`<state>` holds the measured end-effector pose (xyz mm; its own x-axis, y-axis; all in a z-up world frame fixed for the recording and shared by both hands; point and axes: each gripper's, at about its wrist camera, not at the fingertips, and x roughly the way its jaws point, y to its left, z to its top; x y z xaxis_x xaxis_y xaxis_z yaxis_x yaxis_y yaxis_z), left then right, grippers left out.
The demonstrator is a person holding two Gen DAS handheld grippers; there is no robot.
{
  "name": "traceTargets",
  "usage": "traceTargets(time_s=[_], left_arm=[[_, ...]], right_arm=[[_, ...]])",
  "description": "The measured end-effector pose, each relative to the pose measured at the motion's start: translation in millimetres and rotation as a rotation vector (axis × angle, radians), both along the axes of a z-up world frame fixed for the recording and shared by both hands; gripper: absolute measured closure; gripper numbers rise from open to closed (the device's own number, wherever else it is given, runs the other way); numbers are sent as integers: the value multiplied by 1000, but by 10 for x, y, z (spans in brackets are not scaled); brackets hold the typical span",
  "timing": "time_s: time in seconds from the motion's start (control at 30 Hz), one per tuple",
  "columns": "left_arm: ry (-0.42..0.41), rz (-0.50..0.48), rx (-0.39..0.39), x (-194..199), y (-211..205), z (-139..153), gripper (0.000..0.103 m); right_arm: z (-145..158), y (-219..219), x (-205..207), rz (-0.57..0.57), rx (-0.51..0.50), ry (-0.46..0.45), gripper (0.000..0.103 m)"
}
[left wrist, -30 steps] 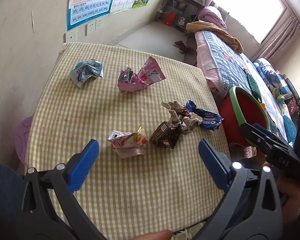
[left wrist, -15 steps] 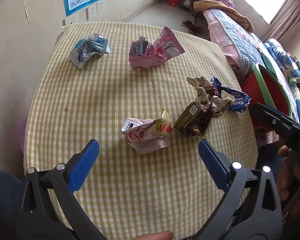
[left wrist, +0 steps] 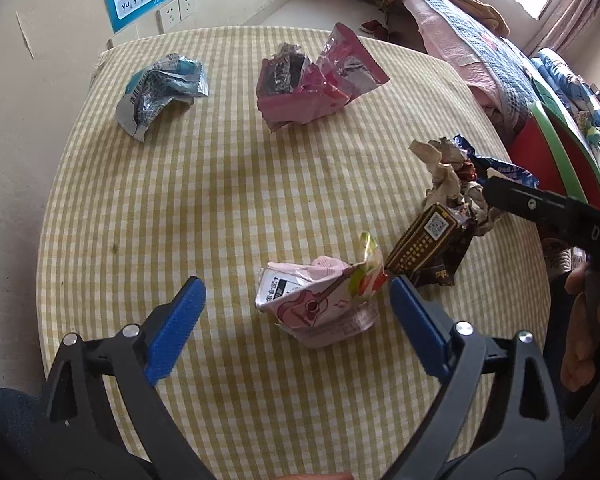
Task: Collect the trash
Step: 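Grasp the pink carton with the left tool while the right tool grasps crumpled paper, then carry both items over the red bucket and open both tools to drop them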
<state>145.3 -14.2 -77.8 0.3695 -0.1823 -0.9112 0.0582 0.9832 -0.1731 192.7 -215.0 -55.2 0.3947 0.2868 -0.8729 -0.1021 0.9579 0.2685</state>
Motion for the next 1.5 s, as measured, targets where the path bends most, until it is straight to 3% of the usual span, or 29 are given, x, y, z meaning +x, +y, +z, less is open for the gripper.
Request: traceTargets(time_s=[0.1, 0.13, 0.17, 0.23, 0.37, 1.17, 1.5], left_arm=[[26, -11, -16, -9, -6, -107, 24], [31, -13, -27, -17, -5, -127, 26], [36, -16, -39, -26, -4, -141, 34], [33, -14, -36, -35, -1, -133, 47], [37, 2, -76, -43, 63, -110, 49], [-80, 84, -78, -536, 233, 499, 49], [-155, 58, -83, -566, 33, 827, 49]], right_arm=[[-97, -15, 71, -11, 22, 41, 36], [-136, -8, 84, -7, 28, 57, 48], [-173, 2, 93, 0, 37, 74, 60], [-196, 30, 92, 15, 65, 88, 66], [-113, 98, 52, 41, 29, 54, 76], [640, -46, -449, 26, 54, -124, 77], [833, -250, -665, -4, 79, -166, 77]])
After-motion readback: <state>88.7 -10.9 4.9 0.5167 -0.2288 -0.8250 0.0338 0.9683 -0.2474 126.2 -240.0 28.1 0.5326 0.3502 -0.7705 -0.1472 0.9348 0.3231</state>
